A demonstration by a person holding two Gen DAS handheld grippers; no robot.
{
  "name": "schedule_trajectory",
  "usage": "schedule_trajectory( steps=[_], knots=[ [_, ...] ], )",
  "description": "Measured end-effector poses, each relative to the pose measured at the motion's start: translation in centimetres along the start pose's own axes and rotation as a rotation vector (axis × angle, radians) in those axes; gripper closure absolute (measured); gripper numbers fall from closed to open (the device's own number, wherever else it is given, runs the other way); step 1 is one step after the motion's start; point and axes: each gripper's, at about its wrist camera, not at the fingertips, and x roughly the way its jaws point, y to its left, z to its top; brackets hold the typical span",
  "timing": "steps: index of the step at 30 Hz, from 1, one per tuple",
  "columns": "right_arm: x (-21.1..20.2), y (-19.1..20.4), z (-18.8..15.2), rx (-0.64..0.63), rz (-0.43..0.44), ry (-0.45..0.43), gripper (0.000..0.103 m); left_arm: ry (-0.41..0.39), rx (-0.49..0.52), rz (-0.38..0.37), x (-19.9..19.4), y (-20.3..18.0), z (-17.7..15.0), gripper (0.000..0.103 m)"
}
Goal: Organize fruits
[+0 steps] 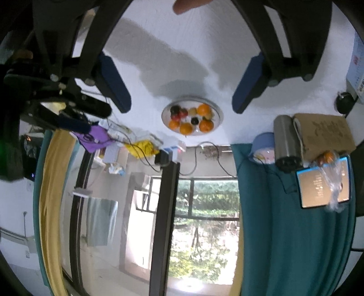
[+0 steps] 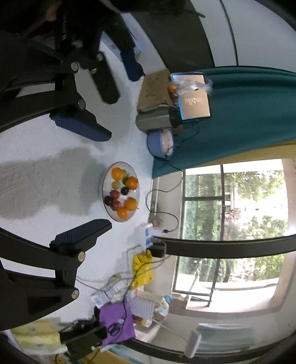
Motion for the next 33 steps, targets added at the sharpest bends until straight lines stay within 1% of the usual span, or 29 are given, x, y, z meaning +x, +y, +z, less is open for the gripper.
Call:
schedule_trajectory(
  steps=[1, 3, 4, 5, 6, 8, 11, 17, 20, 24, 28, 33],
  knots=[
    [-0.4, -0.1, 0.3, 0.0, -0.013, -0.009, 0.029, -0.018, -0.001, 0.007, -0.5, 0.0, 0.4, 0.011],
    [-1.0, -0.1, 0.5, 0.002, -0.026, -0.022, 0.028, -0.04, 0.001, -0.004, -1.1, 0.0, 0.8, 0.011],
    [-1.4, -0.1, 0.7, 0.003, -0.035, -0.032, 0.026, -0.049, 0.005, 0.0, -1.4, -0.1, 1.0, 0.011],
    [-1.7, -0.2, 0.9, 0.003, -0.039, -0.042, 0.024, -0.054, 0.012, 0.023, -1.6, -0.3, 1.2, 0.011],
    [-2.0, -0.3, 1.0, 0.003, -0.041, -0.047, 0.024, -0.055, 0.023, 0.06, -1.9, -0.5, 1.4, 0.011],
    [-2.7, -0.4, 1.3, 0.003, -0.056, -0.059, 0.023, -0.059, 0.036, 0.099, -2.2, -0.8, 1.7, 0.011],
    [-3.8, -0.6, 1.6, 0.005, -0.081, -0.08, 0.023, -0.068, 0.034, 0.105, -2.9, -0.9, 2.0, 0.011],
    [-5.6, -1.1, 1.7, 0.001, -0.127, -0.116, 0.023, -0.075, 0.05, 0.168, -3.5, -1.0, 1.5, 0.011],
    [-5.7, -1.2, 1.6, 0.0, -0.131, -0.115, 0.023, -0.073, 0.049, 0.166, -3.5, -0.8, 1.2, 0.011],
    [-6.0, -1.3, 1.5, 0.009, -0.124, -0.117, 0.023, -0.058, 0.017, 0.157, -3.8, -0.1, 1.1, 0.011],
    [-6.1, -1.2, 1.5, 0.011, -0.128, -0.117, 0.023, -0.073, -0.006, 0.151, -4.4, 0.3, 1.0, 0.011],
    [-6.1, -1.2, 1.5, 0.009, -0.128, -0.116, 0.023, -0.086, -0.014, 0.169, -4.6, 0.6, 1.0, 0.011]
  ],
)
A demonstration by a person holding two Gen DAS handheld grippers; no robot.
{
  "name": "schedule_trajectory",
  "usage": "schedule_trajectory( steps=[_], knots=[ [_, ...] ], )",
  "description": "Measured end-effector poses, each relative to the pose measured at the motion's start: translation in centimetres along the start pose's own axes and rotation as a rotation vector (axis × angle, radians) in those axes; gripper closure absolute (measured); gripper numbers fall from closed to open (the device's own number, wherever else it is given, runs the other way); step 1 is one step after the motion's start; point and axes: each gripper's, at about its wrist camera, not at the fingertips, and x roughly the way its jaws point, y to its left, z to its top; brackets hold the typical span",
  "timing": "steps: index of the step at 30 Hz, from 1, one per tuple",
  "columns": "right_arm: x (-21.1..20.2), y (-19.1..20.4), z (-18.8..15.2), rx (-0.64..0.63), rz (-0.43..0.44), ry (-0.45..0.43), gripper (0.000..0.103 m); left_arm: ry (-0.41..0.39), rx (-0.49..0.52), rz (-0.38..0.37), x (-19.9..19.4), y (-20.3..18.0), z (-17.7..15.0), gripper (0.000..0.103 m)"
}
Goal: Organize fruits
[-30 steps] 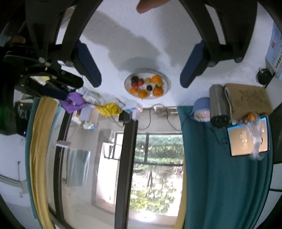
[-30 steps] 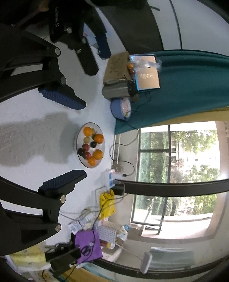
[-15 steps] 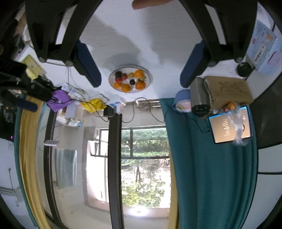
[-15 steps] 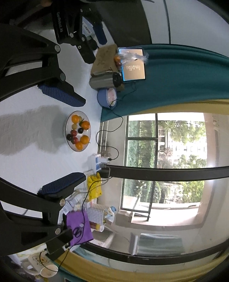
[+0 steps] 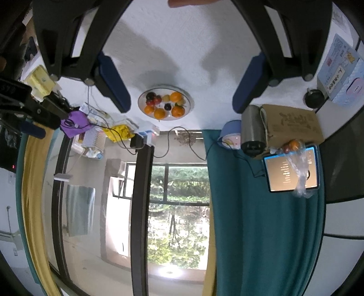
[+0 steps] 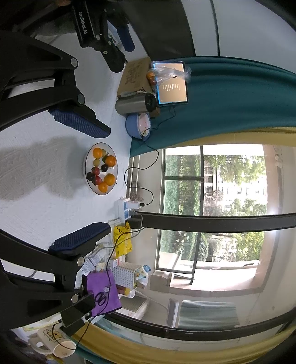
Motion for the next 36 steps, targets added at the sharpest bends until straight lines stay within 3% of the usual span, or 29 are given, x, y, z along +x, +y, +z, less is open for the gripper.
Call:
schedule_trajectory(
  steps=[36],
  knots=[
    [0.74, -0.03, 0.1, 0.005, 0.003, 0.015, 0.023, -0.021, -0.029, -0.01, -0.51, -0.03, 0.18, 0.011]
  ],
)
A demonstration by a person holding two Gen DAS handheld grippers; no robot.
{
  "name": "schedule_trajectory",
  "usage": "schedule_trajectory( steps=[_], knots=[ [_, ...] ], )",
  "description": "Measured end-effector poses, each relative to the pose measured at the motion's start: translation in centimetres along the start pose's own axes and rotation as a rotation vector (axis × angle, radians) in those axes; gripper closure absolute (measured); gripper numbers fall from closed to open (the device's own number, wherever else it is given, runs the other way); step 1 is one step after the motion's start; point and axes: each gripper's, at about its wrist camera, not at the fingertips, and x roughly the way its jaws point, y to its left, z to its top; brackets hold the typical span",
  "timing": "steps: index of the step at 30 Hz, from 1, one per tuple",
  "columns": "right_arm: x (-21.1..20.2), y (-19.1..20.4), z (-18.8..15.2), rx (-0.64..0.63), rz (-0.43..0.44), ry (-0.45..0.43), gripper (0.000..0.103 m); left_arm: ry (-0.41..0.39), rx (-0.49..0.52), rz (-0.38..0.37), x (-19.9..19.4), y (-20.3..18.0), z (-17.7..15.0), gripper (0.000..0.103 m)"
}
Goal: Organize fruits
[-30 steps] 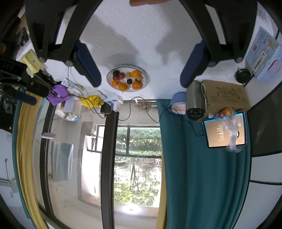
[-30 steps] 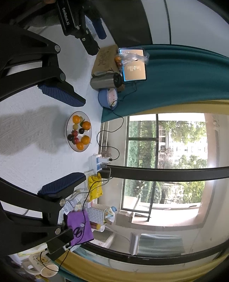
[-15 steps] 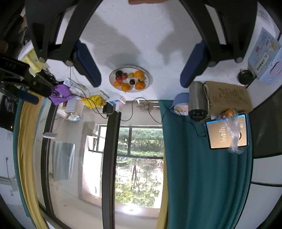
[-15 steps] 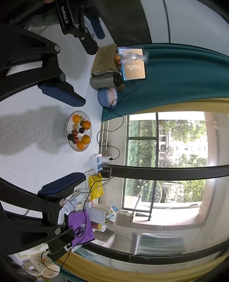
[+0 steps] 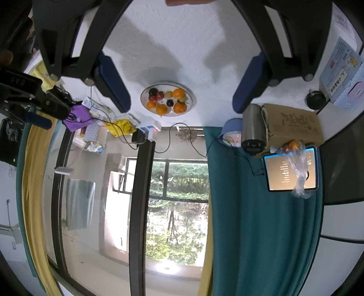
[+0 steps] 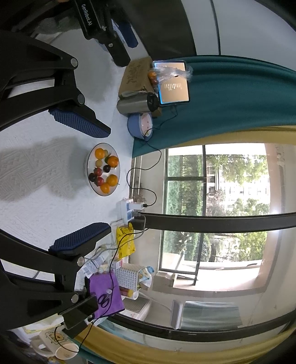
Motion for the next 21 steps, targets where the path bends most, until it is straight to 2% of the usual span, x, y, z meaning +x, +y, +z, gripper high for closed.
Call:
schedule_trajectory(
  steps=[21],
  knots=[
    [0.08, 0.14, 0.03, -0.002, -0.001, 0.002, 0.023, -0.01, 0.001, -0.003, -0.07, -0.15, 0.25, 0.011]
  ],
)
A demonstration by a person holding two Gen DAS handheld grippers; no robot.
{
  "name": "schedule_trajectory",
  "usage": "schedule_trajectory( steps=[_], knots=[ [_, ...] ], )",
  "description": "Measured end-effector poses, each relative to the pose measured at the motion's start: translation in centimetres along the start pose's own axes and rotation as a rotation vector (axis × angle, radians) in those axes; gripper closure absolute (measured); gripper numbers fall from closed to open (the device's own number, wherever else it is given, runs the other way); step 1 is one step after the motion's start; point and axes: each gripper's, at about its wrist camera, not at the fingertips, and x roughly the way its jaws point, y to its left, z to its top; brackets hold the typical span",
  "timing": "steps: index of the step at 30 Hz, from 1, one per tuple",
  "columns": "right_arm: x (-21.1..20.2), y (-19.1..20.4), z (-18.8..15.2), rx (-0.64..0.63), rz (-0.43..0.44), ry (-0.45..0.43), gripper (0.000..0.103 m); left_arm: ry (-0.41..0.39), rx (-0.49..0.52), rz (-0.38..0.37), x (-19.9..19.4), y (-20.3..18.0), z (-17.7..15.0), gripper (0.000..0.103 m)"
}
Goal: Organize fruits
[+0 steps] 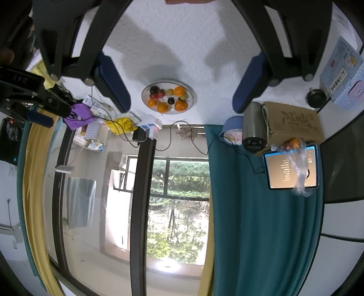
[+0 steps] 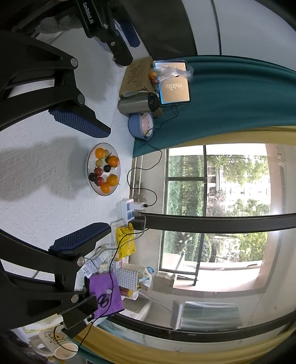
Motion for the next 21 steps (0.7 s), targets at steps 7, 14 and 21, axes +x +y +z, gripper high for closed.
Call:
schedule_trajectory(
  steps=[7, 14, 21],
  knots=[
    [0.0, 0.0, 0.0, 0.001, -0.002, 0.001, 0.023, 0.0, 0.006, -0.009, 0.2, -0.4, 0.1, 0.011],
    [0.2, -0.1, -0.2, 0.002, -0.001, 0.005, 0.023, -0.001, 0.005, -0.006, 0.1, -0.5, 0.0, 0.011],
    [0.6, -0.3, -0.4, -0.004, 0.0, 0.011, 0.023, 0.014, 0.029, -0.004, 1.0, -0.8, -0.6, 0.011]
  ],
)
